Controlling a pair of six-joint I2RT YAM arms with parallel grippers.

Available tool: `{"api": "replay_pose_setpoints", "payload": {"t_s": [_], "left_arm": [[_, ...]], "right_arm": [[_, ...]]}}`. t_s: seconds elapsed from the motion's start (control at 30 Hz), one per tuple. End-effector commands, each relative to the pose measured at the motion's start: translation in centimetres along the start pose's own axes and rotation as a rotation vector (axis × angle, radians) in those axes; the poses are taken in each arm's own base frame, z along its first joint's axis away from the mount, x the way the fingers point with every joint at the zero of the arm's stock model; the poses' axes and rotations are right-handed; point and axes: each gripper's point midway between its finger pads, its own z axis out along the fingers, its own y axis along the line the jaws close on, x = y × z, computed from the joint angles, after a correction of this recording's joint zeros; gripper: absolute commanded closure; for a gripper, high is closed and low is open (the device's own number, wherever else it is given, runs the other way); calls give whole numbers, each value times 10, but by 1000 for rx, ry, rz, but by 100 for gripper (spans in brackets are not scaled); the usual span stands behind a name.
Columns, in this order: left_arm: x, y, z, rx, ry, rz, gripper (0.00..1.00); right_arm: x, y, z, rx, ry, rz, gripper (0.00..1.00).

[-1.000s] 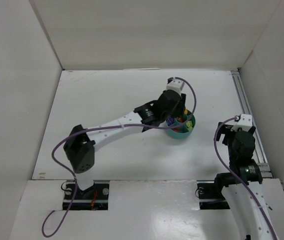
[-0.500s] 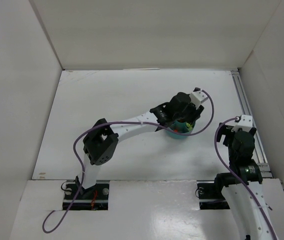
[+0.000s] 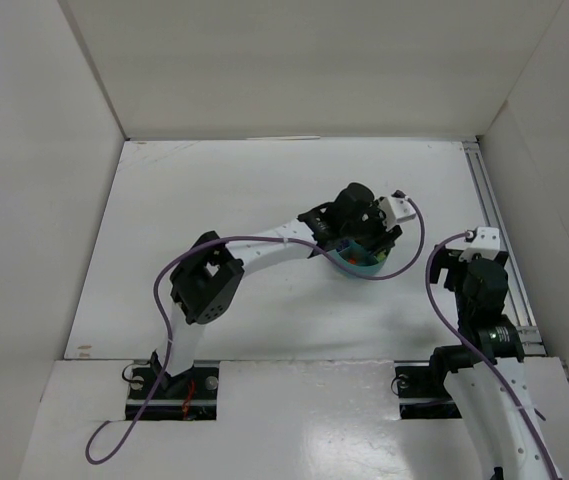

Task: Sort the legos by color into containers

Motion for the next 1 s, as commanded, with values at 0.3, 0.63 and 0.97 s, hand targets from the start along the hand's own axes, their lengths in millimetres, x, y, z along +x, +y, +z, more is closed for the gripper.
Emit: {"api": "replay_pose_setpoints", "payload": {"t_s": [0.3, 0.63, 0.97], "left_arm": [[-2, 4, -2, 7, 2, 97, 64], [8, 7, 2, -7, 34, 80, 45], [-18, 10, -7, -30, -20, 65, 40]], "right_arm": [[-19, 3, 5, -14, -71, 6, 0], [-15, 5, 6, -23, -63, 3, 0], [-21, 5, 4, -32, -90, 1, 0]]}}
